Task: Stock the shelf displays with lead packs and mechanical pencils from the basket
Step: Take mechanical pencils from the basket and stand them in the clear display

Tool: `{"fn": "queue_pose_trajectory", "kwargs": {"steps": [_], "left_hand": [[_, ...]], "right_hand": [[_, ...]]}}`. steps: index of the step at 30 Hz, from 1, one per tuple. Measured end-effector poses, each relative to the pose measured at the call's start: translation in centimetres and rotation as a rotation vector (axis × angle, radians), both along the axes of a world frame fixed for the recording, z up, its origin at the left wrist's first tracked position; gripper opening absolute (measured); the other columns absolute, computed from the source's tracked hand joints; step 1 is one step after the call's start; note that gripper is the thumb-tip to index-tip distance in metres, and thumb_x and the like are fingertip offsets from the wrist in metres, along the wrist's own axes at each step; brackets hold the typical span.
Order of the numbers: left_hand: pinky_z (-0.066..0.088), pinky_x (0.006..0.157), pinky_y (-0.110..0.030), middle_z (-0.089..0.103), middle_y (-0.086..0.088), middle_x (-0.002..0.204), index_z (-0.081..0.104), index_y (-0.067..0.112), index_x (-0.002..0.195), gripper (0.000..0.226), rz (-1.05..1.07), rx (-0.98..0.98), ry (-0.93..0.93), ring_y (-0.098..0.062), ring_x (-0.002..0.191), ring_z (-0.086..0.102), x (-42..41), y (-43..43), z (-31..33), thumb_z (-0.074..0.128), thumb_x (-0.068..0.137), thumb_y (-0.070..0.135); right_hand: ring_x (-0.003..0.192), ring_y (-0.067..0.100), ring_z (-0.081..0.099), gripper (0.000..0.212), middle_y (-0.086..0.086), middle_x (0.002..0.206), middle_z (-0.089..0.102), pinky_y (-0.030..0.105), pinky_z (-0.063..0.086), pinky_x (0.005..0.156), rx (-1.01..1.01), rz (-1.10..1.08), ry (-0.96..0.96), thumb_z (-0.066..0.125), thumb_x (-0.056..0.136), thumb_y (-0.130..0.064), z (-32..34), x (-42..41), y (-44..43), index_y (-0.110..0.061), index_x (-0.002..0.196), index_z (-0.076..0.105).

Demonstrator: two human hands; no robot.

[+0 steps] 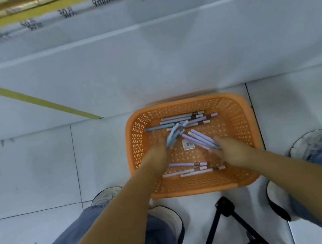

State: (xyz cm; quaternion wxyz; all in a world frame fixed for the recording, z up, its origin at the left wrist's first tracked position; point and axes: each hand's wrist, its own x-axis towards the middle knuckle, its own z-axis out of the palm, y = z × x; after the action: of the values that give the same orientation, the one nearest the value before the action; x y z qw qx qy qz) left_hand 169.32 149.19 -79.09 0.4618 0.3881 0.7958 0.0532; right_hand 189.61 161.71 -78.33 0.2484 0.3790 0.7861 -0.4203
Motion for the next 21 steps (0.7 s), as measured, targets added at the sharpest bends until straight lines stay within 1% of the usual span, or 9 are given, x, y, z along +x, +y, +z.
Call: {"fn": "queue_pose_trajectory", "kwargs": {"steps": [3,7,9,10,12,14,17,19,21], "left_hand": [[0.039,0.056,-0.015,0.06,0.002,0.092,0.05,0.019,0.115,0.018,0.159,0.112,-0.075,-0.004,0.07,0.053,0.1,0.5,2.3,0.05,0.104,0.033],[0.034,0.043,-0.01,0.058,0.007,0.069,0.063,0.022,0.101,0.023,0.331,0.333,-0.131,0.0,0.051,0.051,0.0,2.2,7.3,0.063,0.095,0.044],[0.037,0.048,-0.01,0.057,0.008,0.067,0.064,0.023,0.094,0.021,0.365,0.463,-0.141,0.001,0.054,0.051,0.0,2.8,10.7,0.062,0.096,0.043],[0.041,0.053,-0.011,0.056,0.006,0.069,0.064,0.021,0.093,0.023,0.363,0.523,-0.154,-0.006,0.06,0.052,0.1,3.1,12.4,0.06,0.097,0.043],[0.054,0.07,-0.029,0.056,0.003,0.072,0.062,0.026,0.093,0.02,0.326,0.591,-0.182,-0.017,0.067,0.053,0.4,3.2,16.0,0.057,0.099,0.044],[0.06,0.075,-0.041,0.063,0.0,0.081,0.062,0.032,0.105,0.014,0.313,0.647,-0.212,-0.021,0.075,0.063,0.7,3.1,19.5,0.054,0.101,0.043],[0.057,0.059,-0.027,0.07,-0.001,0.097,0.058,0.019,0.115,0.019,0.361,0.785,-0.239,-0.01,0.079,0.071,0.9,2.9,24.7,0.051,0.104,0.032],[0.06,0.067,-0.028,0.07,0.001,0.103,0.056,0.015,0.122,0.024,0.308,0.807,-0.221,-0.006,0.086,0.068,1.3,2.8,28.1,0.05,0.104,0.03],[0.057,0.08,-0.029,0.067,-0.001,0.11,0.058,0.02,0.123,0.025,0.158,0.772,-0.178,-0.006,0.096,0.066,1.9,2.8,31.1,0.051,0.103,0.034]], "right_hand": [[0.071,0.017,0.058,0.014,0.007,0.088,0.062,0.033,0.049,0.066,-0.121,-0.078,0.079,0.054,0.098,-0.024,3.2,-0.5,1.9,-0.015,0.109,0.054],[0.061,0.011,0.052,0.01,-0.003,0.075,0.055,0.018,0.04,0.053,-0.085,0.037,0.154,0.06,0.095,-0.024,8.8,-1.7,4.1,-0.021,0.09,0.052],[0.062,0.013,0.052,0.017,0.002,0.075,0.055,0.021,0.039,0.054,-0.048,0.083,0.181,0.063,0.093,-0.024,12.1,-2.1,4.8,-0.014,0.086,0.052],[0.063,0.012,0.052,0.018,0.003,0.077,0.055,0.021,0.039,0.055,-0.018,0.105,0.201,0.064,0.092,-0.025,13.9,-2.2,5.1,-0.012,0.087,0.054],[0.059,0.002,0.051,0.017,-0.004,0.071,0.054,0.015,0.038,0.053,0.029,0.139,0.24,0.067,0.091,-0.026,17.9,-2.2,5.8,-0.016,0.084,0.054],[0.051,0.005,0.051,0.019,-0.005,0.062,0.054,0.015,0.039,0.047,0.02,0.154,0.24,0.069,0.089,-0.027,21.8,-2.1,6.4,-0.014,0.085,0.056],[0.049,0.012,0.05,0.029,0.006,0.069,0.061,0.02,0.04,0.044,0.063,0.239,0.192,0.068,0.089,-0.029,27.1,-1.7,6.7,-0.001,0.095,0.061],[0.047,0.011,0.049,0.025,0.002,0.068,0.065,0.019,0.039,0.043,0.058,0.284,0.214,0.068,0.09,-0.026,30.4,-1.6,6.5,-0.002,0.092,0.064],[0.044,0.008,0.048,0.016,-0.007,0.059,0.064,0.02,0.039,0.043,0.074,0.321,0.25,0.068,0.089,-0.024,33.6,-1.6,6.1,-0.011,0.082,0.064]]}}
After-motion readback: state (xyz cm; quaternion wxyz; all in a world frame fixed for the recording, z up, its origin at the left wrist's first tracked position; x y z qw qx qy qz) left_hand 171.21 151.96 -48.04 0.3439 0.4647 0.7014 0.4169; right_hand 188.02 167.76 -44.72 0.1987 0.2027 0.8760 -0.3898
